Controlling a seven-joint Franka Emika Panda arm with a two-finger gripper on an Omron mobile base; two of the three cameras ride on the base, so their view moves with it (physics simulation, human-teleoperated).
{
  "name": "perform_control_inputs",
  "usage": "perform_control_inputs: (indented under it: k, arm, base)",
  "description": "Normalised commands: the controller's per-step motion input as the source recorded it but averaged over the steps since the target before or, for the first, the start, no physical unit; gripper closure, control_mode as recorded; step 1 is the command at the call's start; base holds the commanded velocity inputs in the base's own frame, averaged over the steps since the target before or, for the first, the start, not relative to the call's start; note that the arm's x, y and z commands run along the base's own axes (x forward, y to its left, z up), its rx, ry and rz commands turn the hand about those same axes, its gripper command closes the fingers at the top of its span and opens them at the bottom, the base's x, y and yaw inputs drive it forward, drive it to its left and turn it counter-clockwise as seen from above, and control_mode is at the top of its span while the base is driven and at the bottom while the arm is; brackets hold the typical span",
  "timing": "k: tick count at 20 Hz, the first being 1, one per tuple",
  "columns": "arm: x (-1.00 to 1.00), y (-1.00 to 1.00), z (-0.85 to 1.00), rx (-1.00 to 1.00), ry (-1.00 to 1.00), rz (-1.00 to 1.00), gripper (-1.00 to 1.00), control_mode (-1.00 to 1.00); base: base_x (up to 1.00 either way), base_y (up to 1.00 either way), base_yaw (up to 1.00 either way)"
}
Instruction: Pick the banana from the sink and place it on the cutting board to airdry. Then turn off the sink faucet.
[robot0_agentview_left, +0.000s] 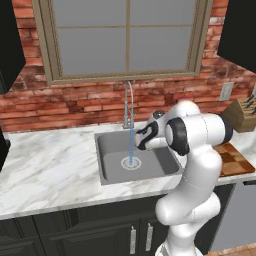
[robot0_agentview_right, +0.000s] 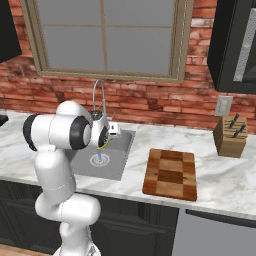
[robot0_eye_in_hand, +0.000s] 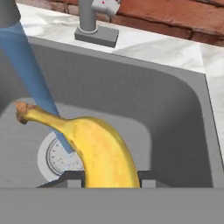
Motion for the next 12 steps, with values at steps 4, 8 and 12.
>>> perform_control_inputs:
  k: [4,8,12]
  arm:
    - [-0.53,-0.28,0.62,0.00,0.00,0.00,1.00,-1.00]
    - [-0.66,-0.30,0.68,0.00,0.00,0.00,1.00,-1.00]
    - [-0.68,-0.23,0.79,0.00,0.00,0.00,1.00,-1.00]
  base:
    - [0.00,0.00,0.00]
    - [0.00,0.00,0.00]
    - [0.00,0.00,0.00]
